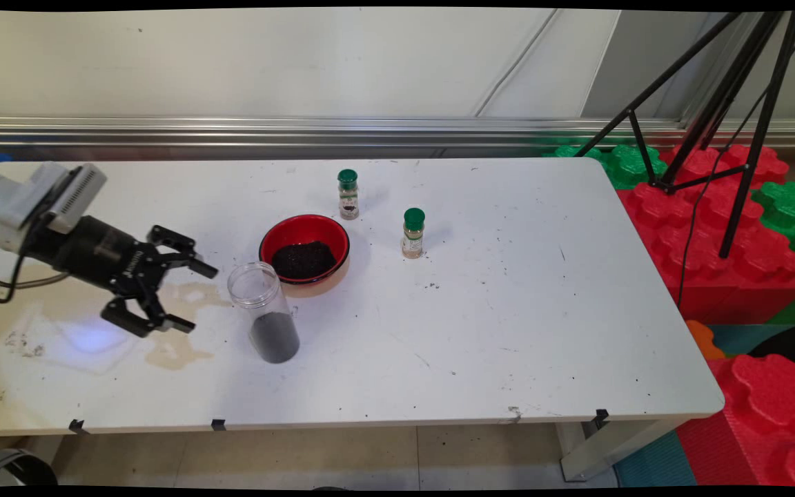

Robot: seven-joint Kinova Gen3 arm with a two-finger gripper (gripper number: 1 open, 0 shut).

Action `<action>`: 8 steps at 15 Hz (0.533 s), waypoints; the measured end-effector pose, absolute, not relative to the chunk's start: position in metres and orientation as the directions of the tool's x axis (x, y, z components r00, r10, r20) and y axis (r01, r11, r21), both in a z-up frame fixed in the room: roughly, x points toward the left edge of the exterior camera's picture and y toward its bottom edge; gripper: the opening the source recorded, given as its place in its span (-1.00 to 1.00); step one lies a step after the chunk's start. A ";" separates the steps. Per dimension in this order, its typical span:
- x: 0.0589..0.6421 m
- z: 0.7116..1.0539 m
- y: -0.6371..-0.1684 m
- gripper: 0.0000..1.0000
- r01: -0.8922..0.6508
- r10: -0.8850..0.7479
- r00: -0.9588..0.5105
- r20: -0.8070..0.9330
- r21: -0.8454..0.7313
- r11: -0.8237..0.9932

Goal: Pick up the black seasoning powder from the table

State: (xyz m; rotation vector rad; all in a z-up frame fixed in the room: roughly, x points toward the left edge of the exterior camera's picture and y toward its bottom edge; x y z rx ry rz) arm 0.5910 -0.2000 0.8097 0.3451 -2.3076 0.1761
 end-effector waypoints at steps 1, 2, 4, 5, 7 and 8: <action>0.587 0.806 -0.203 1.00 -0.294 -0.187 -0.651 0.736 -0.018 0.956; 0.584 0.802 -0.205 1.00 -0.290 -0.182 -0.644 0.743 -0.016 0.957; 0.579 0.796 -0.209 1.00 -0.281 -0.175 -0.634 0.754 -0.013 0.960; 0.576 0.792 -0.211 1.00 -0.275 -0.171 -0.627 0.760 -0.011 0.961; 0.572 0.785 -0.214 1.00 -0.266 -0.163 -0.617 0.770 -0.009 0.964; 0.569 0.780 -0.216 1.00 -0.261 -0.158 -0.611 0.776 -0.009 0.965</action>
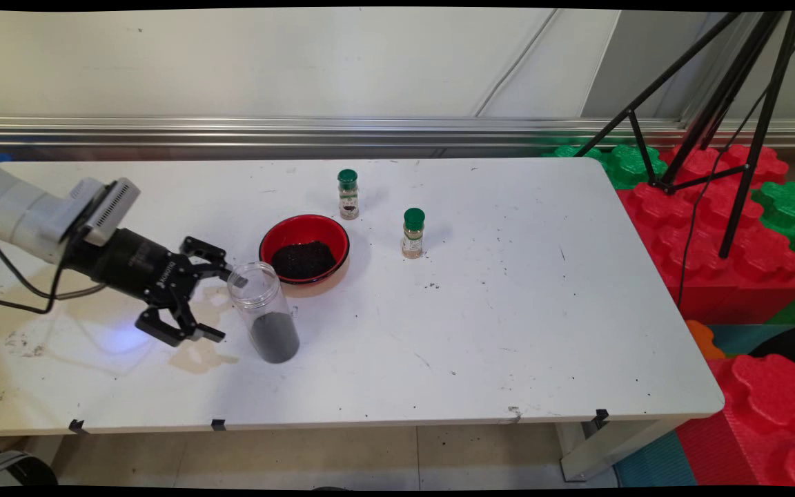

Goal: Pick up the black seasoning powder from the table

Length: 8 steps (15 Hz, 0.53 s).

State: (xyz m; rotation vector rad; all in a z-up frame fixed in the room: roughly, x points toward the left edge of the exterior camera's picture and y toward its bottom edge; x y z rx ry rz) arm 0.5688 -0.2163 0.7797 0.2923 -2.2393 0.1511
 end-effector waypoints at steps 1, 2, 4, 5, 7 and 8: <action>0.566 0.775 -0.218 1.00 -0.256 -0.154 -0.605 0.781 -0.009 0.967; 0.564 0.771 -0.220 1.00 -0.254 -0.151 -0.600 0.786 -0.008 0.967; 0.559 0.761 -0.224 1.00 -0.249 -0.144 -0.588 0.796 -0.008 0.968; 0.558 0.758 -0.225 1.00 -0.248 -0.142 -0.584 0.799 -0.009 0.969; 0.555 0.753 -0.227 1.00 -0.246 -0.138 -0.577 0.805 -0.009 0.969; 0.554 0.751 -0.227 1.00 -0.245 -0.137 -0.574 0.808 -0.009 0.969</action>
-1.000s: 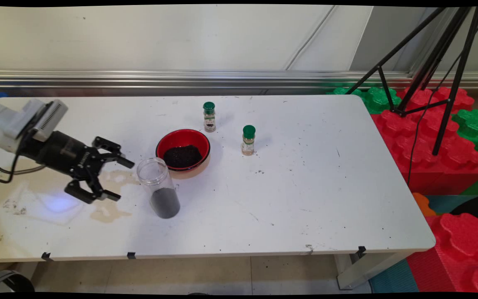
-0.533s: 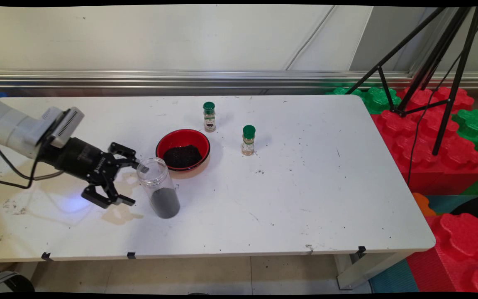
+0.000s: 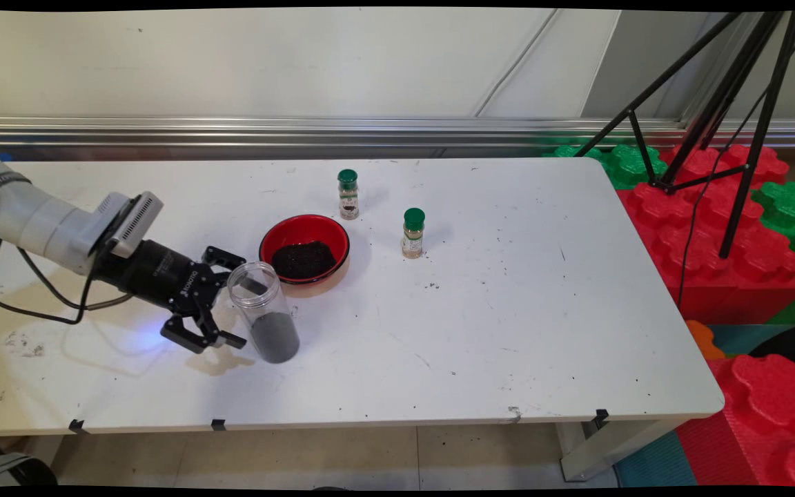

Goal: Pick up the black seasoning powder from the table

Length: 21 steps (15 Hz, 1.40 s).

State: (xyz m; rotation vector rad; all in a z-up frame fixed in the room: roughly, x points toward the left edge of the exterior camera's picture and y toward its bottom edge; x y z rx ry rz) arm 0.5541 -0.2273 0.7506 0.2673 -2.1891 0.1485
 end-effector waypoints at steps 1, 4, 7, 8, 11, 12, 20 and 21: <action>0.553 0.748 -0.228 1.00 -0.244 -0.135 -0.570 0.811 -0.010 0.970; 0.550 0.742 -0.230 1.00 -0.242 -0.131 -0.561 0.818 -0.010 0.970; 0.547 0.735 -0.232 1.00 -0.242 -0.129 -0.552 0.824 -0.010 0.970; 0.546 0.734 -0.233 1.00 -0.242 -0.129 -0.550 0.825 -0.010 0.970; 0.543 0.729 -0.235 1.00 -0.244 -0.127 -0.541 0.832 -0.010 0.970; 0.542 0.727 -0.235 1.00 -0.245 -0.127 -0.539 0.833 -0.010 0.970; 0.535 0.720 -0.240 1.00 -0.250 -0.125 -0.525 0.842 -0.012 0.968; 0.534 0.719 -0.240 1.00 -0.250 -0.124 -0.523 0.843 -0.012 0.968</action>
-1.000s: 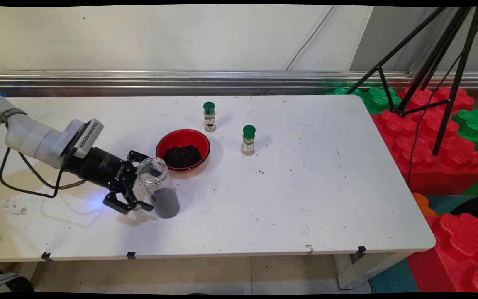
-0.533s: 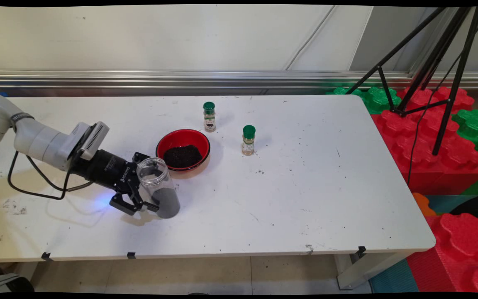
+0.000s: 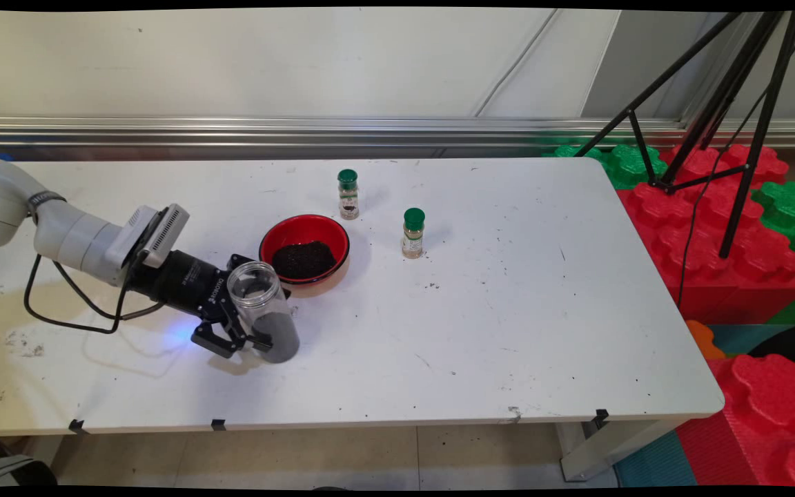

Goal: Pick up the black seasoning powder from the table, then pour the black seasoning powder in the red bowl

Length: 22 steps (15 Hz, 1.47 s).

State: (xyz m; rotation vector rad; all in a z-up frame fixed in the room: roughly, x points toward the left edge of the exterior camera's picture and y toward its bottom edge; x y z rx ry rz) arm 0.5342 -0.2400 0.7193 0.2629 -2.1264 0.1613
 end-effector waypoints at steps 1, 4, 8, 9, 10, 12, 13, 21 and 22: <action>0.533 0.719 -0.240 1.00 -0.250 -0.123 -0.522 0.844 -0.013 0.968; 0.532 0.718 -0.241 1.00 -0.250 -0.121 -0.518 0.847 -0.014 0.968; 0.530 0.717 -0.239 -1.00 -0.245 -0.116 -0.513 0.850 -0.016 0.969; 0.530 0.716 -0.239 -1.00 -0.244 -0.115 -0.513 0.851 -0.017 0.970; 0.529 0.717 -0.238 -1.00 -0.242 -0.113 -0.513 0.851 -0.018 0.970; 0.529 0.717 -0.237 -1.00 -0.240 -0.111 -0.513 0.851 -0.018 0.971; 0.529 0.717 -0.237 -1.00 -0.239 -0.110 -0.513 0.852 -0.019 0.971; 0.528 0.742 -0.236 -1.00 -0.230 -0.085 -0.500 0.862 -0.038 0.972; 0.528 0.747 -0.237 -1.00 -0.231 -0.081 -0.499 0.863 -0.043 0.972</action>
